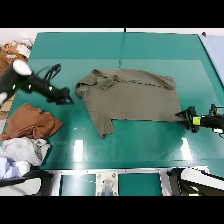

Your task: Fold the shirts.

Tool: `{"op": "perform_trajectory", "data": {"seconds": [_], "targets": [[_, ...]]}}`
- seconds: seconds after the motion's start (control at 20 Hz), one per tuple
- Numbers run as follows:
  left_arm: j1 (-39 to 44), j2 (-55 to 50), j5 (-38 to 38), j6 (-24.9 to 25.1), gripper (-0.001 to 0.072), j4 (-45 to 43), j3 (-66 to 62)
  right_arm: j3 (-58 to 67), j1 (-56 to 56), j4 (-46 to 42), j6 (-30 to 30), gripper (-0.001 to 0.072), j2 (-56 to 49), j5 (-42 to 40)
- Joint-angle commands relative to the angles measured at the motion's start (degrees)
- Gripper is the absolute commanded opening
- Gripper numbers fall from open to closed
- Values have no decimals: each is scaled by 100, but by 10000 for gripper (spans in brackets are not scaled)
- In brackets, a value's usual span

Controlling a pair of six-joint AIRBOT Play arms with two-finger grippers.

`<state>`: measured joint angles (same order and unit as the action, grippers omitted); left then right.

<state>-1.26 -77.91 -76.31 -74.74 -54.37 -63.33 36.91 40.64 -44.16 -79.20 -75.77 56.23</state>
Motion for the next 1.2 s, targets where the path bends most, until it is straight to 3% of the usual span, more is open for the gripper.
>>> {"op": "perform_trajectory", "data": {"seconds": [0.0,0.05,0.1,0.15,0.2,0.3,0.45,0.75,0.8,0.85,1.0,1.15], "targets": [[-249,1110,1279,-326,28,13,1770,142,-317,876,691,217,-542,-748],[-199,1196,1576,-323,30,184,2035,245,-415,909,807,105,-649,-706],[-70,1185,1952,-315,169,420,2251,328,-470,905,925,37,-684,-632],[131,1152,2433,-317,457,682,2430,387,-485,901,997,14,-675,-562],[413,1128,3051,-302,497,1012,2616,437,-485,901,1054,14,-669,-501],[1010,876,3978,-120,479,1558,2719,459,-476,901,1093,14,-601,-483],[1635,129,4745,-107,479,2184,2686,457,-479,903,1093,14,-575,-369],[1731,-472,5147,179,473,2343,1987,457,-479,920,1067,15,-581,-90],[1731,-470,5090,232,212,2343,1893,457,-479,942,1067,14,-588,-17],[1729,-470,4771,483,34,2334,1779,459,-479,960,1069,14,-586,17],[1602,-330,3305,876,26,1976,1355,741,-479,964,1069,12,-522,363],[1239,466,2352,-85,25,433,564,1558,-476,962,826,11,79,933]]}}
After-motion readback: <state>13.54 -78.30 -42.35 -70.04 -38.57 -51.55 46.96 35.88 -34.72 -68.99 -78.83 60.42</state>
